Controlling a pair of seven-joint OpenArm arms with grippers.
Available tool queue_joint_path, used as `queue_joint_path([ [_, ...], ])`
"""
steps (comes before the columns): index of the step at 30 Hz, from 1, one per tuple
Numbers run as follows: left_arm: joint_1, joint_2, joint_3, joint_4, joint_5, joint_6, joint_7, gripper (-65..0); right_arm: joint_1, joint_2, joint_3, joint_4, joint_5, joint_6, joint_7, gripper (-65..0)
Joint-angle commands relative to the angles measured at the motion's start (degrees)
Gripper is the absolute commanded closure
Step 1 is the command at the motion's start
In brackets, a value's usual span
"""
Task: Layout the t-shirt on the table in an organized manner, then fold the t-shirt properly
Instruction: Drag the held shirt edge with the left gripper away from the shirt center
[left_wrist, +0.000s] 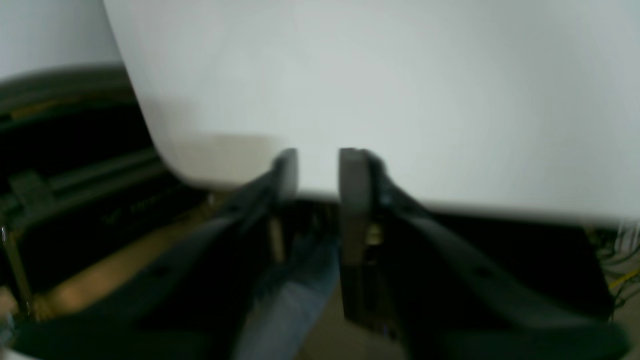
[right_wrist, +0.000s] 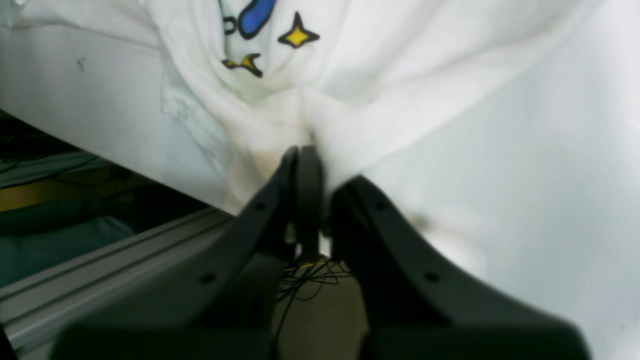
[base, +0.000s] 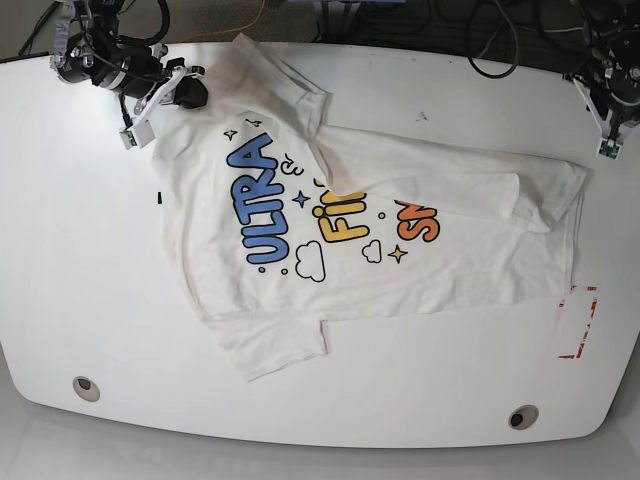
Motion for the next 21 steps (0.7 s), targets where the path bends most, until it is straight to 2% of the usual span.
queue_joint_path([
  [1,-3.22,-0.72,1.30,1.02,-0.35,0.14,-1.15,-24.1,0.04,0.14,0.42,0.94,0.88,0.26,0.78,0.0],
  [6,-7.44,-0.63,5.34,1.02,-0.18,0.14,-1.15,-40.3,0.04,0.05,0.42,0.94,0.88,0.26,0.78,0.0],
  [10,-10.96,-0.63,9.12,0.84,0.09,0.14,-1.15,-48.3,0.04,0.05,0.42,0.94,0.88,0.26,0.78,0.0],
  [16,-14.56,-0.28,15.19,-0.92,0.17,0.14,-1.15,-49.4,-0.05,-0.21,0.42,0.94,0.88,0.26,0.78,0.0],
  [21,-16.58,1.39,18.88,-0.92,0.17,0.14,-1.15,-49.7,0.04,-0.12,0.42,0.94,0.88,0.26,0.78,0.0],
])
